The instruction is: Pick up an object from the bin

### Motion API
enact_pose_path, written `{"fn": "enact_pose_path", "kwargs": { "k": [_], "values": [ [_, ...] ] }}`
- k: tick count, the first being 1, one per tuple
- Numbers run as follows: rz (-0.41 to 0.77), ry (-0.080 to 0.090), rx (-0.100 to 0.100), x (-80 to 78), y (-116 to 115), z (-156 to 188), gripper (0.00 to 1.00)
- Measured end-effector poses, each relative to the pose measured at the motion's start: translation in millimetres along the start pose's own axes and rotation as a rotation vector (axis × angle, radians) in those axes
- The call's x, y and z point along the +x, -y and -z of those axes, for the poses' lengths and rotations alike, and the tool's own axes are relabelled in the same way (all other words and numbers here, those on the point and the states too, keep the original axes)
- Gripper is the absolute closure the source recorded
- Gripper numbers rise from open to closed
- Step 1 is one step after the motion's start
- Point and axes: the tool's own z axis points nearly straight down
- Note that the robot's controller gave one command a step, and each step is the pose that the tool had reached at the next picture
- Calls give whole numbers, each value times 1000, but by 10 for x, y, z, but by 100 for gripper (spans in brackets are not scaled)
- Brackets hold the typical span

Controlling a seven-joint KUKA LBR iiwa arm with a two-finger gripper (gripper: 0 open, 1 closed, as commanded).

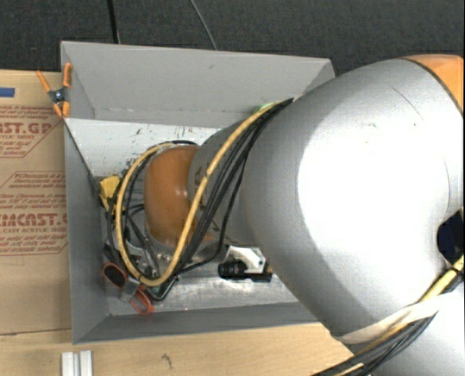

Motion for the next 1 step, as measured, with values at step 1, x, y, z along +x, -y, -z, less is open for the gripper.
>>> {"fn": "enact_pose_path", "kwargs": {
  "k": [1],
  "values": [
    [1,-10,3,32,9,165,100]
  ]
}}
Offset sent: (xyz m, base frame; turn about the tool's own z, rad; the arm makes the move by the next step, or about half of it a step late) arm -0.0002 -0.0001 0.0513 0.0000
